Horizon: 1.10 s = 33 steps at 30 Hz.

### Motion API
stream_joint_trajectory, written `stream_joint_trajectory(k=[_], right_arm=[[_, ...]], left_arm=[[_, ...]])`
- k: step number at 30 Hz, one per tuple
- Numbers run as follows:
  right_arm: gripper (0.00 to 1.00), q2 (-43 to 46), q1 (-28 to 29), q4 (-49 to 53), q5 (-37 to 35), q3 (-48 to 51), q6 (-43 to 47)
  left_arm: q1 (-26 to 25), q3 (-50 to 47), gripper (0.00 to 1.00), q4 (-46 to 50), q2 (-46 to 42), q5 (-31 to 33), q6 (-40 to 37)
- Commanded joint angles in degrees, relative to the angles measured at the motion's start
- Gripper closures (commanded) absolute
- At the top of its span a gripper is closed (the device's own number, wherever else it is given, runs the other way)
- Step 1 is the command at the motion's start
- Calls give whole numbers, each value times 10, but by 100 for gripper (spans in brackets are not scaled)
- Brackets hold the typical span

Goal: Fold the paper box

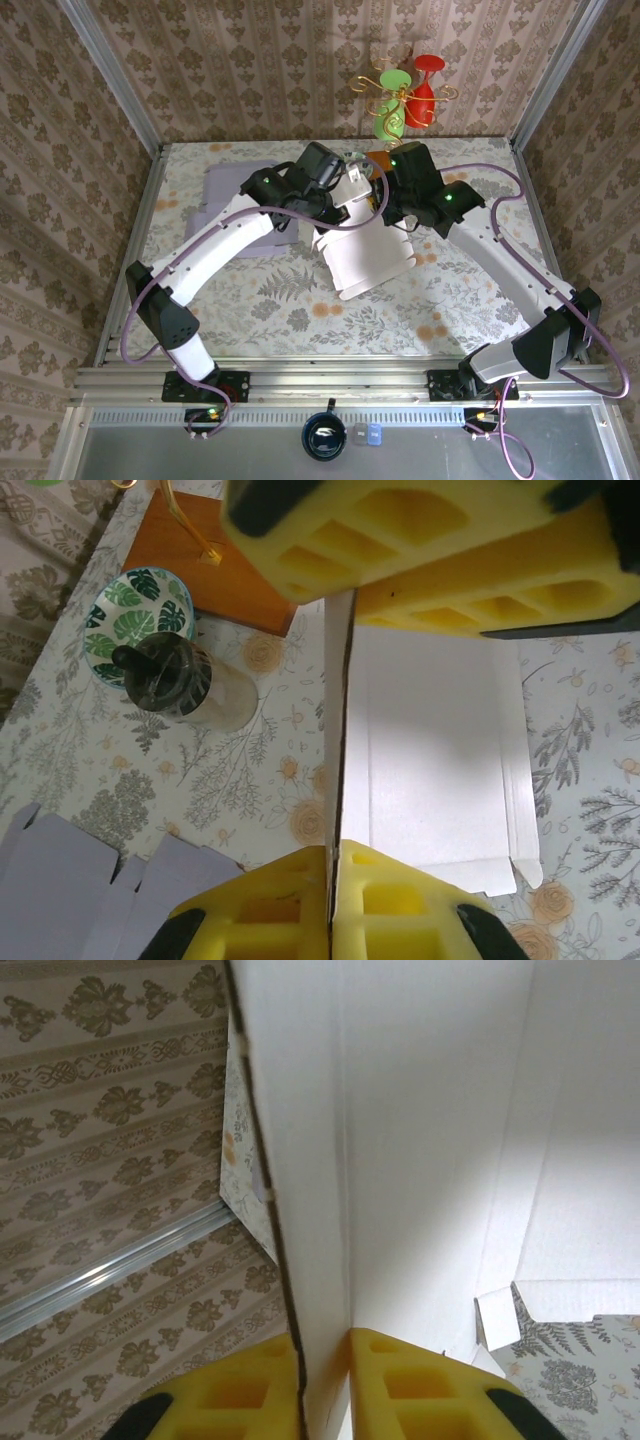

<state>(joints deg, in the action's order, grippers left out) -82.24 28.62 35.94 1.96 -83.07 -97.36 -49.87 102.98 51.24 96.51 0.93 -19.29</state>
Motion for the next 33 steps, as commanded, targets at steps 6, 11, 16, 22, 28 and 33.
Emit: stream_joint_trajectory(k=[6,11,16,22,28,33], right_arm=[[100,19,-4,4,-6,13,2],[100,21,-5,-7,-5,43,-4],[100,39,-5,-48,-9,90,-29],[100,21,-5,-57,-4,97,-43],[100,0,-6,-68,-10,108,-50],[100,-8,-7,-91,-6,125,-66]], left_arm=[[-4,-10,71,-18,-8,34,-3],[32,-23,39,-38,-57,-61,116],[66,-103,26,-65,-133,-146,258],[74,-230,19,-141,-195,-157,440],[99,-315,15,-245,-224,-157,715],[103,-340,19,-274,-226,-168,916]])
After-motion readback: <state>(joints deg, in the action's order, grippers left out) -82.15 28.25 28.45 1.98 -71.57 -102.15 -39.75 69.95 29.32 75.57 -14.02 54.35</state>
